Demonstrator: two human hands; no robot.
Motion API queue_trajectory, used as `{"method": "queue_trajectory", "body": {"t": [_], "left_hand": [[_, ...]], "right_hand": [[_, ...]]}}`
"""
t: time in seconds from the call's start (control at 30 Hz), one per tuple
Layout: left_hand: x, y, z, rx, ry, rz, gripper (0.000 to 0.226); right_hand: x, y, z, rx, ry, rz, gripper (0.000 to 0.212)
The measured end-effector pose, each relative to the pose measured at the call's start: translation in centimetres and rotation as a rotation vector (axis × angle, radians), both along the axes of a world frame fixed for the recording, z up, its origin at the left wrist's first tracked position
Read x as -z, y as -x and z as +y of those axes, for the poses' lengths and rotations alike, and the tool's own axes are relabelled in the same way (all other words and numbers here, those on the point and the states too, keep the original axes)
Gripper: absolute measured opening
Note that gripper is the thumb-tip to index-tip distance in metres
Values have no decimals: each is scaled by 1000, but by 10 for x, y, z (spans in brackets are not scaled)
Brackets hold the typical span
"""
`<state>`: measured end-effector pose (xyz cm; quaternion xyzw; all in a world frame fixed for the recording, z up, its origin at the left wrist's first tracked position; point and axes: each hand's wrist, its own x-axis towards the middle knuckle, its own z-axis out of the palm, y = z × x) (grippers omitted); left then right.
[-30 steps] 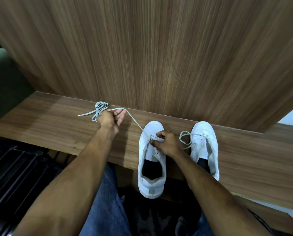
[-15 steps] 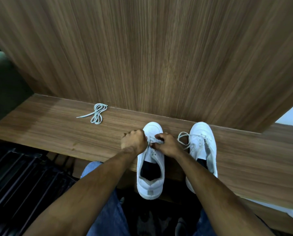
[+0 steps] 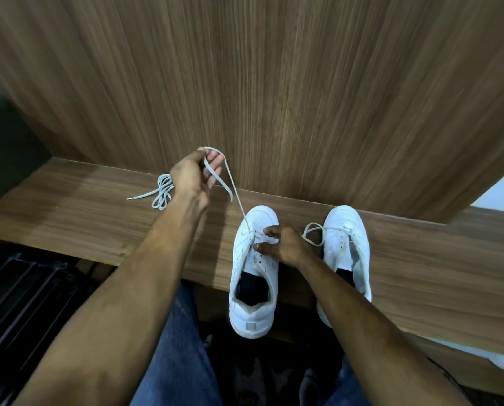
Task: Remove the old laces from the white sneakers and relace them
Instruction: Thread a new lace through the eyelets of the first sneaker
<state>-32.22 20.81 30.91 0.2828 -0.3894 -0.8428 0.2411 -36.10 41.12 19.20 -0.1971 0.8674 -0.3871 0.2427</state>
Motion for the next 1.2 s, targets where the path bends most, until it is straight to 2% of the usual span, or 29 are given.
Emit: {"method": "queue_trajectory", "body": {"t": [0.07, 0.13, 0.2, 0.27, 0.3, 0.37, 0.4, 0.47, 0.5, 0.53, 0.57, 0.63, 0.73, 0.8, 0.9, 1.0, 1.07, 1.13, 1.17, 1.2], "left_hand": [[16, 0, 5, -21, 171, -106, 14], [46, -6, 13, 30, 449, -196, 41], [76, -15, 20, 261, 835, -293, 50], [102, -23, 27, 549, 1135, -467, 35], [107, -29, 31, 643, 1204, -571, 31], [110, -39, 40, 649, 1365, -737, 31], [107, -41, 44, 599, 1516, -788, 28], [100, -44, 50, 543, 1771, -833, 26], [96, -43, 51, 550, 1819, -838, 26], [95, -41, 49, 571, 1796, -839, 24], [92, -39, 46, 589, 1670, -816, 22], [84, -32, 45, 561, 1256, -647, 21], [50, -20, 44, 263, 700, -371, 30], [14, -9, 38, 154, 457, -204, 27], [-36, 5, 24, 90, 383, -44, 23], [-64, 12, 13, 58, 361, 84, 20], [-59, 11, 11, 62, 401, 46, 15], [-29, 11, 9, 52, 546, -62, 7], [-6, 10, 7, 59, 654, -138, 9], [16, 5, 6, 92, 756, -217, 27]], "right_hand": [[-2, -1, -1, -14, -19, 16, 65], [-2, -2, -2, -25, -40, 35, 63], [-3, -3, -3, -28, -59, 53, 63], [-2, -4, -4, -34, -74, 74, 63], [-1, -4, -4, -39, -84, 81, 63], [-1, -4, -5, -46, -103, 85, 63], [-1, -4, -5, -45, -108, 83, 64], [-1, -4, -5, -45, -111, 83, 64], [-1, -5, -5, -47, -111, 83, 64], [-1, -5, -5, -44, -113, 77, 65], [0, -5, -5, -38, -114, 72, 65], [-1, -4, -5, -23, -122, 68, 66], [0, -4, -3, -19, -117, 62, 67], [0, -4, -3, -4, -98, 36, 63], [-2, -4, -4, -20, -149, 77, 31], [-5, -6, -5, -54, -143, 101, 41], [-6, -7, -4, -49, -144, 95, 49], [-6, -8, -3, -34, -147, 83, 55], [-5, -7, -3, -21, -127, 76, 55], [-5, -7, -2, -18, -109, 77, 53]]}}
